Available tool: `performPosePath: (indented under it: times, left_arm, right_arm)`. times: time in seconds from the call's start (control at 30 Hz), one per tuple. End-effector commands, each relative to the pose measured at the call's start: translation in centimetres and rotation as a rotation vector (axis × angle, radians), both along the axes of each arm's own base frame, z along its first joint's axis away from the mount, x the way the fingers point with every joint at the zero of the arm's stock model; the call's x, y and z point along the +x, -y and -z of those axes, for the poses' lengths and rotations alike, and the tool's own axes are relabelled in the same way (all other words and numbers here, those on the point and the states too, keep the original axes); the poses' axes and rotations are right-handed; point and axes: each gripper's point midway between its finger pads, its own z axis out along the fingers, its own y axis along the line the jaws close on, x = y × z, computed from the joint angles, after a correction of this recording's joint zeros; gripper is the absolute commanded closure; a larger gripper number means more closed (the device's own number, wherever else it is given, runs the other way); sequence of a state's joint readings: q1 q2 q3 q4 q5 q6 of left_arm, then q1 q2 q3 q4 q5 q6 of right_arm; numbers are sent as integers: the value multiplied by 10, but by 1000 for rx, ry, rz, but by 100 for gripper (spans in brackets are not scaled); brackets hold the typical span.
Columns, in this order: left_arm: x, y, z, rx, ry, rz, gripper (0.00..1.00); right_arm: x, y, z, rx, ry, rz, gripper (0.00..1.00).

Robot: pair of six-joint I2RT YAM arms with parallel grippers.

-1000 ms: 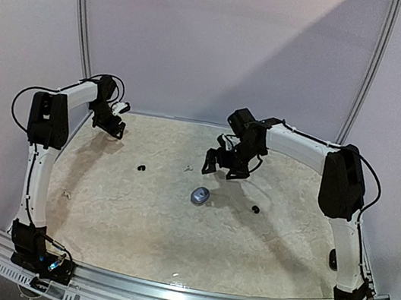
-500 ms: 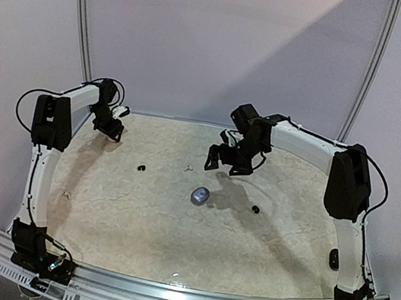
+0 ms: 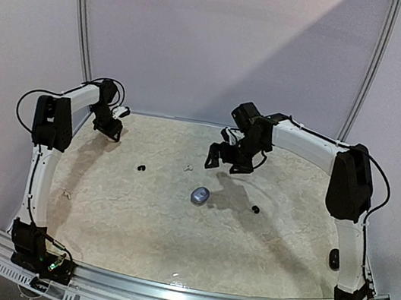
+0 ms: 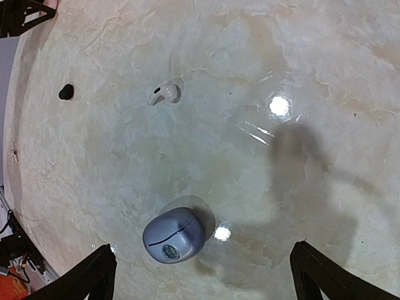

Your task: Insert the wireless bluetooth earbuds into the charging case

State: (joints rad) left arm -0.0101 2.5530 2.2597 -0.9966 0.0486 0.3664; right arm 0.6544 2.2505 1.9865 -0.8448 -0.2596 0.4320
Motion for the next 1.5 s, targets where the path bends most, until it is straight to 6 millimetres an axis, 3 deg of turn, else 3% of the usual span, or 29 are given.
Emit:
performPosePath:
  times: [0.0, 0.07, 0.23, 0.33, 0.43, 0.6, 0.73, 0.9, 1.0, 1.17, 1.27, 1.47]
  left_arm:
    - [-8, 12, -22, -65, 12, 42, 71]
    - [-10, 27, -44, -108, 62, 103, 71]
    - [-33, 80, -119, -180, 229, 370, 71]
    - [-71, 112, -174, -173, 328, 599, 71]
    - [-114, 138, -212, -137, 416, 818, 71]
    - [-183, 174, -259, -75, 566, 1115, 72]
    - [-226, 202, -293, -18, 818, 1272, 77]
    - [-263, 224, -319, 41, 1055, 1336, 78]
    - [-278, 231, -318, 47, 1063, 1362, 79]
    - [-287, 233, -312, 67, 1056, 1382, 79]
    - [-291, 235, -311, 74, 1064, 1406, 79]
    - [-290, 236, -312, 81, 1078, 1407, 80]
  right_arm:
    - [5, 6, -35, -2, 103, 5, 1]
    - [11, 11, -48, -21, 159, 12, 1]
    - [24, 23, -110, -2, 357, 45, 1]
    - [23, 20, -157, 89, 462, 36, 1]
    - [17, 11, -197, 218, 518, 29, 1]
    - [-7, -22, -237, 357, 563, -21, 5]
    - [-37, -58, -256, 450, 577, -108, 8]
    - [-85, -102, -264, 526, 574, -251, 9]
    - [-110, -123, -260, 549, 561, -317, 9]
    - [-117, -141, -245, 557, 522, -311, 13]
    - [-121, -153, -247, 605, 506, -314, 16]
    - [-125, -166, -237, 603, 480, -342, 28]
